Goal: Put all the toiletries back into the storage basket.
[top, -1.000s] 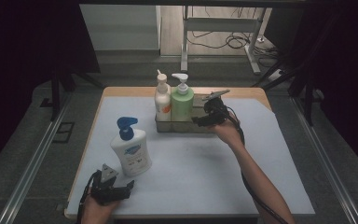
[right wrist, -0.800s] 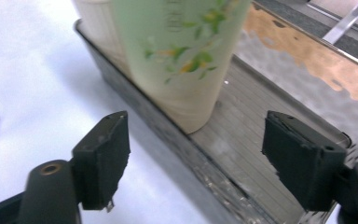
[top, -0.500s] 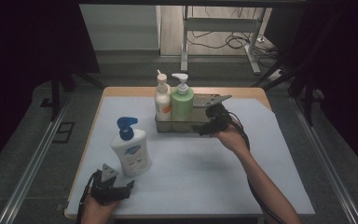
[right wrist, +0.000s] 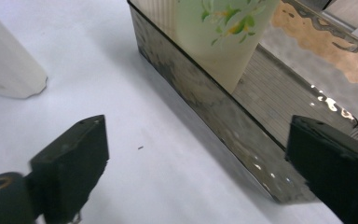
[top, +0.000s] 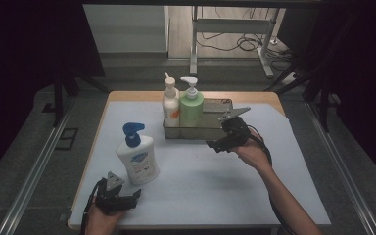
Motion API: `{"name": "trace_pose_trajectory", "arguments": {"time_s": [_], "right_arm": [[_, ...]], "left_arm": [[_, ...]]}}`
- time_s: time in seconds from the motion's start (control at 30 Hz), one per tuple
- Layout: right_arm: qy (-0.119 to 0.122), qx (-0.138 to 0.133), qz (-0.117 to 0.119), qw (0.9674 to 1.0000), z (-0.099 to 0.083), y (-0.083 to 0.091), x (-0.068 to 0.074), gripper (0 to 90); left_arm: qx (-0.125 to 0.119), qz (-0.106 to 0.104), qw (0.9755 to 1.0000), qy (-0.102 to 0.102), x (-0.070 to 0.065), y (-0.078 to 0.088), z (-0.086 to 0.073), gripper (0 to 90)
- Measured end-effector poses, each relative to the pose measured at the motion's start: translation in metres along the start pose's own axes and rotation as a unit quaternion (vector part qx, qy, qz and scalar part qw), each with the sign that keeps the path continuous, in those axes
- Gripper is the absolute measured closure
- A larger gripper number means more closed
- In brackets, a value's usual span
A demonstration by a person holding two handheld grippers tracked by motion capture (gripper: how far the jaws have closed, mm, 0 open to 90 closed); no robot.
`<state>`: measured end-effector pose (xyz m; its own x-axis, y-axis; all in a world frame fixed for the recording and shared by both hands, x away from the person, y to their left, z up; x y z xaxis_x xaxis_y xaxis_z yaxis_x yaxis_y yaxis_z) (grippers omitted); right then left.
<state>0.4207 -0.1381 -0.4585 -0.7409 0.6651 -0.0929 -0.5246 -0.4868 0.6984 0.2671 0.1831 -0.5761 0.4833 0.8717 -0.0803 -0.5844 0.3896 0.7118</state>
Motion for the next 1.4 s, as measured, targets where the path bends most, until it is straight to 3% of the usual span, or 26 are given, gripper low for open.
{"name": "trace_pose_trajectory", "arguments": {"time_s": [0.43,0.7,0.83,1.13,1.4], "right_arm": [[0.008,0.008,-0.014,0.9998,-0.025,0.02,0.0,0.0],[-0.002,0.012,-0.011,0.9999,-0.042,0.03,0.0,0.0],[0.0,0.008,-0.022,0.9997,-0.049,0.036,-0.001,0.0],[-0.014,-0.001,-0.027,0.9995,-0.07,0.05,0.001,0.0],[-0.031,0.001,-0.03,0.9991,-0.095,0.048,0.005,0.0]], "left_arm": [[0.0,0.0,1.0,0.0,0.0,0.0,0.0,12.4],[0.0,0.0,1.0,0.0,0.0,0.0,0.0,12.4],[0.0,0.0,1.0,0.0,0.0,0.0,0.0,12.4],[-0.001,-0.001,1.0,0.0,0.0,0.0,0.0,12.5],[0.001,-0.002,1.0,-0.001,0.001,0.001,0.0,13.0]]}}
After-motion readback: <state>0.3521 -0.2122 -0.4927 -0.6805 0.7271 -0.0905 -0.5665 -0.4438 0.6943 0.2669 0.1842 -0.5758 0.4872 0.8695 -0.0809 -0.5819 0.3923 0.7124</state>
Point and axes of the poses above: each handheld gripper's, and its own axes: y roughly backward along the jaws, z roughly out of its top, x roughly to its left, the point moved 7 cm from there along -y, roughly forward along the jaws, and after that the axes turned 4 degrees about -z, right-handed, at the moved point
